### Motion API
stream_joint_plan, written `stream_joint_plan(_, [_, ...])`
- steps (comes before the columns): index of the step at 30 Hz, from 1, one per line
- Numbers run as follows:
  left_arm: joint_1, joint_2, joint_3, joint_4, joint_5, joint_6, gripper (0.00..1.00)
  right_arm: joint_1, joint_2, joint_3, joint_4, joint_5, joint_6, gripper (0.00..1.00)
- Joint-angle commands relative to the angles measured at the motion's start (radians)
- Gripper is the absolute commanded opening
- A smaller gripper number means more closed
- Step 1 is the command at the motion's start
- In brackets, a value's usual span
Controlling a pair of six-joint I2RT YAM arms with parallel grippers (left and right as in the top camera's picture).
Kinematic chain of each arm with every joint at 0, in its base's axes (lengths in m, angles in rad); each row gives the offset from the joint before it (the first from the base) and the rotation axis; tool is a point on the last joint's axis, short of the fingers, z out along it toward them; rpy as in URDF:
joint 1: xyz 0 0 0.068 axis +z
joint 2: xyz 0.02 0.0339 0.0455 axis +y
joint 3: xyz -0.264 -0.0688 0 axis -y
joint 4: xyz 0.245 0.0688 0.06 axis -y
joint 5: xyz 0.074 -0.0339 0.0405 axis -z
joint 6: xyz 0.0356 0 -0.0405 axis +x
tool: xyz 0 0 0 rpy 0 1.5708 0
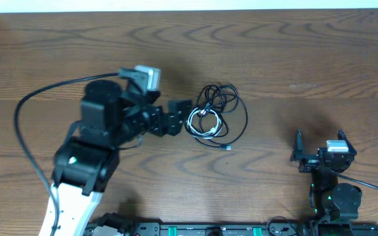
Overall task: Untangle cables
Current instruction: 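Move the left gripper forward over the black and white cable bundle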
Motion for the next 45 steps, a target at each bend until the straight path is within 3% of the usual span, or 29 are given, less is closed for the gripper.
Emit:
stream_joint_plan(1, [-0.034, 0.040, 0.018, 0.010, -0.042, -0.010, 0.95, -0.003, -0.005, -0.002, -0.004, -0.004, 0.009, 0.99])
stream_joint_plan(13, [-0.038, 0.183, 0.017, -0.026, 0.016, -0.014, 0.95, -0.003, -0.005, -0.002, -0.003, -0.004, 0.009, 0.99])
stream_joint_plan(17, [-0.038, 0.251, 0.017, -0.033, -0.092, -0.254, 0.95, -0.003, -0.005, -0.002, -0.003, -0.004, 0.009, 0.99])
stream_joint_plan(18, [-0.038, 0.289, 0.017, -0.054, -0.169, -0.435, 0.95, -0.003, -0.005, -0.002, -0.003, -0.004, 0.009, 0.99])
stream_joint_plan(19, [-0.038, 0.310, 0.017, -0.065, -0.187, -0.515, 0.95, -0.003, -0.005, -0.002, -0.003, -0.004, 0.009, 0.99])
stream_joint_plan(25, [-0.054, 0.423, 0.017, -0.117, -0.192, -0.837, 0.89, -0.003, -0.005, -0.002, -0.003, -0.004, 0.009, 0.99])
stream_joint_plan(27, [-0.069, 0.458, 0.017, -0.145, -0.192, -0.901, 0.85, -0.003, -0.005, -0.002, -0.003, -0.004, 0.009, 0.99])
stream_joint_plan(35, [-0.134, 0.594, 0.017, -0.159, -0.198, -1.038, 0.85, -0.003, -0.005, -0.002, -0.003, -0.004, 0.009, 0.99])
stream_joint_plan(37, [-0.146, 0.629, 0.017, -0.159, -0.196, -1.060, 0.78, -0.003, -0.005, -0.002, -0.003, -0.004, 0.009, 0.99])
stream_joint_plan(43, [-0.149, 0.723, 0.017, -0.158, -0.239, -1.119, 0.71, -0.003, -0.005, -0.002, -0.003, -0.004, 0.009, 0.99])
stream_joint_plan(45, [-0.149, 0.745, 0.017, -0.153, -0.249, -1.125, 0.59, -0.003, -0.005, -0.002, -0.003, -0.004, 0.009, 0.99])
